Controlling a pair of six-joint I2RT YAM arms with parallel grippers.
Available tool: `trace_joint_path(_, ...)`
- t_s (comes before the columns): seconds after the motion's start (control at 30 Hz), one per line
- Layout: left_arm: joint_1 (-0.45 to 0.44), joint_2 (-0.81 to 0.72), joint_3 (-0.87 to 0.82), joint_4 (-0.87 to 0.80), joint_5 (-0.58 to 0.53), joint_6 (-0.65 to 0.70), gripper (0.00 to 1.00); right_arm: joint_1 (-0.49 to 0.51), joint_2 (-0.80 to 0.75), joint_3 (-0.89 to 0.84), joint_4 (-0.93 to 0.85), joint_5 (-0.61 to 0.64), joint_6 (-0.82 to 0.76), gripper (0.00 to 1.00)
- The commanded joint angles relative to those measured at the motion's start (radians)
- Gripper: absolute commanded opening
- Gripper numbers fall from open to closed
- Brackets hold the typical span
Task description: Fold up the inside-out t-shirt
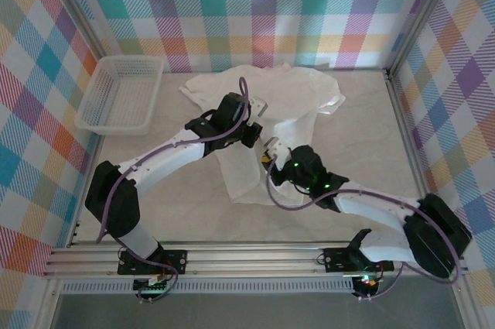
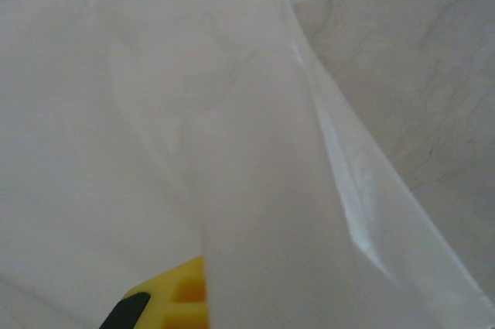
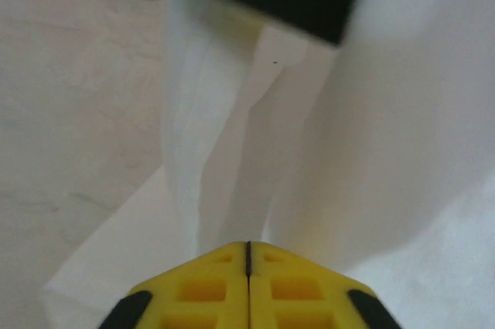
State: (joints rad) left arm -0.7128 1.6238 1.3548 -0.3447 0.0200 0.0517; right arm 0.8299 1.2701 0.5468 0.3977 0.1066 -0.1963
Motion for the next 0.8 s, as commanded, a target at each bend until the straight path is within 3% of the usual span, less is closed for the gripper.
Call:
trace_joint_path(0.0, -0.007, -0.033, 0.078, -0.086, 0.044, -0.009, 0.00, 0.105, 0.120, -0.007, 0.280, 0.202, -0.345, 0.00)
trace_joint_path(0.13, -0.006, -0.041, 0.119, -0.142, 0.049, 0.017, 0.00, 0.116, 0.226, 0.004, 0.407, 0.343, -0.417, 0.00)
trace_joint_path(0.37, -0.006, -0.065, 0.154, -0.207, 0.084, 0.036, 0.00, -0.016, 0.353, 0.118, 0.356, 0.350, -0.430, 0.00)
trace_joint_path(0.43, -0.006, -0.068, 0.175, -0.232, 0.098, 0.026, 0.00, -0.074, 0.395, 0.179, 0.302, 0.449, -0.410, 0.00)
trace_joint_path(0.47, -0.007, -0.067, 0.190, -0.247, 0.119, 0.012, 0.00, -0.105, 0.428, 0.218, 0.288, 0.563, -0.410, 0.00)
trace_joint_path(0.5, -0.007, -0.064, 0.213, -0.266, 0.159, -0.007, 0.00, -0.137, 0.460, 0.254, 0.303, 0.702, -0.423, 0.00)
trace_joint_path(0.57, -0.007, -0.039, 0.280, -0.312, 0.264, -0.048, 0.05, -0.196, 0.505, 0.273, 0.385, 0.814, -0.477, 0.00)
trace_joint_path(0.67, -0.021, 0.008, 0.405, -0.367, 0.350, -0.116, 0.09, -0.236, 0.498, 0.268, 0.364, 0.739, -0.443, 0.00)
trace_joint_path(0.77, -0.033, 0.034, 0.501, -0.350, 0.397, -0.179, 0.09, -0.235, 0.457, 0.328, 0.010, 0.459, -0.250, 0.00)
